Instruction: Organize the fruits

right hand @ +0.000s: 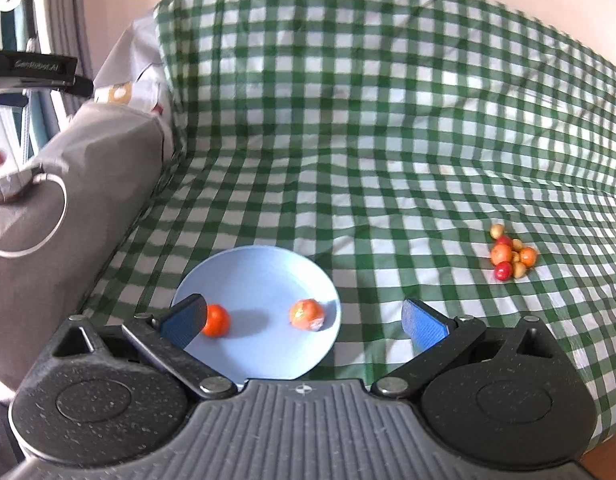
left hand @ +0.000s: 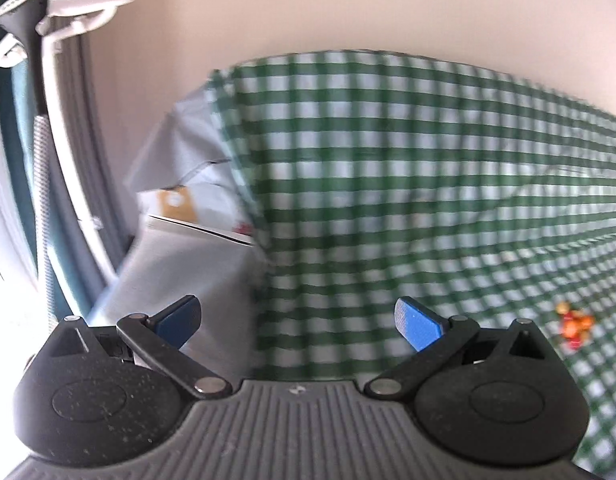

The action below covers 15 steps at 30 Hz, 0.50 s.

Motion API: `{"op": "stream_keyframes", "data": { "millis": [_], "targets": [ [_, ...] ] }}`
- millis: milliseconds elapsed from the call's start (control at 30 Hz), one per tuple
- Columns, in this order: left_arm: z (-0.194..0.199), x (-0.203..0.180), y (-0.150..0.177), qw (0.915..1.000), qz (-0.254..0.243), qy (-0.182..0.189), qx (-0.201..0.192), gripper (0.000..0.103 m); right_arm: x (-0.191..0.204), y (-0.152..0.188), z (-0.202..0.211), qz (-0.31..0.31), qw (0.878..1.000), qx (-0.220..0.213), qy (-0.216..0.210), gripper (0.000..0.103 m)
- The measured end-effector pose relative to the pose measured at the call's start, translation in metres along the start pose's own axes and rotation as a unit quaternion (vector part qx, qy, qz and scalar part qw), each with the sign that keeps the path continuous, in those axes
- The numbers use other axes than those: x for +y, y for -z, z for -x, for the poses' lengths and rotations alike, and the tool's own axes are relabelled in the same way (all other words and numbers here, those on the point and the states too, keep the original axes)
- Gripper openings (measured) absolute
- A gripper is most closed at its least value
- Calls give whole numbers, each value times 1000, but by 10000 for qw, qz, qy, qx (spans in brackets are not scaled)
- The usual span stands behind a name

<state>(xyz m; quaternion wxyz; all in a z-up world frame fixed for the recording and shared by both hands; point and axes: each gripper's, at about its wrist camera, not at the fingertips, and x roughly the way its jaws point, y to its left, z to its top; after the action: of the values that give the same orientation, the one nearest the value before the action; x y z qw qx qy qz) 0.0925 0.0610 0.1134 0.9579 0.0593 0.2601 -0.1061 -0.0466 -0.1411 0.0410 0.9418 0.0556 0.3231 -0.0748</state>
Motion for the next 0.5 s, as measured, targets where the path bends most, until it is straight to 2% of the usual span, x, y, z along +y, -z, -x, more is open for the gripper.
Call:
{"op": "stream_keyframes", "data": {
  "millis": [133, 233, 333, 500],
  "targets": [
    [10, -46, 6, 9988, 40, 430, 234, 103, -30, 4, 10, -268, 9994, -160, 147, 102],
    [5, -88, 13, 9972, -159, 650, 336, 103, -61, 9, 13, -518, 9976, -274, 378, 102],
    [-9, -133, 21, 9943, -388, 860, 497, 103, -100, 14, 9, -761, 9941, -331, 699, 102],
    [-53, -202, 35, 9847, -529, 1377, 929, 103, -168, 18, -11, -1133, 9864, -384, 1128, 102]
  ]
}}
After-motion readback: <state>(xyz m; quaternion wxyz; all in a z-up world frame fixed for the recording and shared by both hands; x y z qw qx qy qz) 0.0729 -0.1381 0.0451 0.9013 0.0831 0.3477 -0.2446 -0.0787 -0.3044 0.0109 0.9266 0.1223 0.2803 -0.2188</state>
